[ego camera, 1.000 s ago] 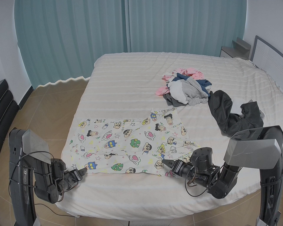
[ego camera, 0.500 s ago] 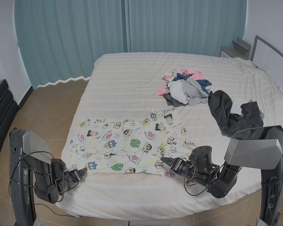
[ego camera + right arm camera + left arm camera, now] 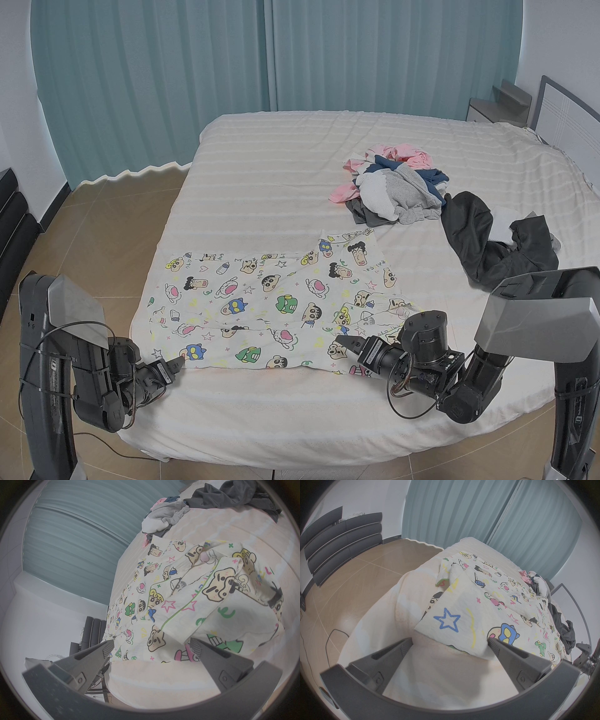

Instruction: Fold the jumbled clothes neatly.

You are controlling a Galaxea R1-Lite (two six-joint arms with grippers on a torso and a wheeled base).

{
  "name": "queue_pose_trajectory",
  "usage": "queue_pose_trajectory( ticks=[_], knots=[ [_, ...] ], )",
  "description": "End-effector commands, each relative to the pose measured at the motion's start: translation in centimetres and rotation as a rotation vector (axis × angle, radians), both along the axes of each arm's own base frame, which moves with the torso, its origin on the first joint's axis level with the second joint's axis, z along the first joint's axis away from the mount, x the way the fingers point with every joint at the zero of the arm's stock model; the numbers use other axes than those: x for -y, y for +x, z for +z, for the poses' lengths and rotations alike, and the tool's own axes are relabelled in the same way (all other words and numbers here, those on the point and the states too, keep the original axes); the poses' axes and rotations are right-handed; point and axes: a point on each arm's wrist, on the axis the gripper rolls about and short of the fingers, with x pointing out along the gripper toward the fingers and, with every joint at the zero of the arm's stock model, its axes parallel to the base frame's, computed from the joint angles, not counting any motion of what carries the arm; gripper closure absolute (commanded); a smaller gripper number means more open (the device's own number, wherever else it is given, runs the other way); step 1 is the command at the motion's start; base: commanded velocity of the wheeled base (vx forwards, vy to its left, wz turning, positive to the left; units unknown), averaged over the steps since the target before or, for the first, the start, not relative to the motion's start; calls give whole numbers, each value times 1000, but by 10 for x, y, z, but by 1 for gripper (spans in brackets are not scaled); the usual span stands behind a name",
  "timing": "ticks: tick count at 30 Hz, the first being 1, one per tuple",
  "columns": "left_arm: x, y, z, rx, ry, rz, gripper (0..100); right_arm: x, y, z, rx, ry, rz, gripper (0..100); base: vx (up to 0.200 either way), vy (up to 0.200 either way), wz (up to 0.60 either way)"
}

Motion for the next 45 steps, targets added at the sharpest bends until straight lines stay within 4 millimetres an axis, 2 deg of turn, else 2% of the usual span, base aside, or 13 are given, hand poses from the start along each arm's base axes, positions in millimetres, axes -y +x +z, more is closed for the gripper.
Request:
queue_pose_trajectory(
  ticks=[1,14,19,28,29,39,45],
  knots=[
    [0,1,0,13,1,3,0,-1,0,1,5,4,0,0,0,0,0],
    [0,1,0,13,2,4,0,4,5,-6,-10,-7,-26,0,0,0,0],
    [0,1,0,12,3,5,0,6,15,-6,-1,23,-55,0,0,0,0],
    [0,1,0,13,6,9,0,7,16,-11,-18,21,-61,0,0,0,0],
    [0,1,0,13,6,9,0,7,16,-14,-23,17,-61,100,0,0,0],
    [0,1,-2,8,6,9,0,6,15,-15,-26,14,-60,100,0,0,0],
    [0,1,-2,8,6,9,0,2,11,-4,-5,28,-44,100,0,0,0]
  ],
)
